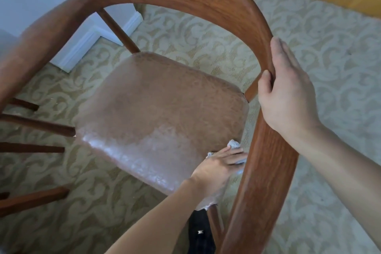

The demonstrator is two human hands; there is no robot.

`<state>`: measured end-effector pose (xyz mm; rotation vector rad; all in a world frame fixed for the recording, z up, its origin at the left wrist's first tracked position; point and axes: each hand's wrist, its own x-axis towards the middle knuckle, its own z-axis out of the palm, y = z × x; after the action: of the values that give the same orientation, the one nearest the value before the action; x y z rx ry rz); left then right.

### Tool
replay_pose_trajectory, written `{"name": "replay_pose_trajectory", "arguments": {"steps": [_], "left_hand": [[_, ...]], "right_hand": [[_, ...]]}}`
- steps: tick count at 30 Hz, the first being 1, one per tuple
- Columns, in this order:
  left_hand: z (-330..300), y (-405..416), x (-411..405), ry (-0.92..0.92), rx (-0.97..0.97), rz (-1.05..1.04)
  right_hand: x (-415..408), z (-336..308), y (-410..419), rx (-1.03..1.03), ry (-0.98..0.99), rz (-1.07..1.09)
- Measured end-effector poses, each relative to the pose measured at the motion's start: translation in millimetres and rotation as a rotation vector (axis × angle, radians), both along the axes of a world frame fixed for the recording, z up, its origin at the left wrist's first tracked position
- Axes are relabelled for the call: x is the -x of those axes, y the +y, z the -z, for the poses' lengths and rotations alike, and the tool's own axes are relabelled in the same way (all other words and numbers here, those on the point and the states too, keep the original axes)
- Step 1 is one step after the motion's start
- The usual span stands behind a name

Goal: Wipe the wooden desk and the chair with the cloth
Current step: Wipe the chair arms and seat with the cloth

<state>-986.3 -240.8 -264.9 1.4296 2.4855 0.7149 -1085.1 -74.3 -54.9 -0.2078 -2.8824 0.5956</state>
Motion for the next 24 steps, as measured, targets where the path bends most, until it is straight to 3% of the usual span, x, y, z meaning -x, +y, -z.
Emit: {"name": "replay_pose_trajectory", "arguments": {"steps": [2,10,13,15,19,24], "left_hand": [[-11.3,-24.8,10.2,-0.023,-0.044,-0.084],[-24.9,-170.1,113.3,0.002,0.092,-0.893],[-18.7,-155.2,102.3,0.002,0.065,-1.032],[-17.6,-124.1,83.4,0.005,0.046,-1.011],[-10.9,-69.6,39.3,-0.006,-0.039,-0.705],[-15.6,-29.9,-9.7,-0.105,-0.053,-0.588]], "right_hand": [[-0.3,-1.4,0.7,0.008,-0.005,-0.007],[0.8,1.8,3.3,-0.012,-0.007,-0.010],[1.3,3.1,4.5,-0.020,-0.012,-0.001],[2.0,2.8,3.7,-0.028,-0.011,-0.002],[1.4,1.4,3.3,-0.033,-0.012,0.004],[0.0,-1.1,0.9,-0.029,-0.015,0.007]]}}
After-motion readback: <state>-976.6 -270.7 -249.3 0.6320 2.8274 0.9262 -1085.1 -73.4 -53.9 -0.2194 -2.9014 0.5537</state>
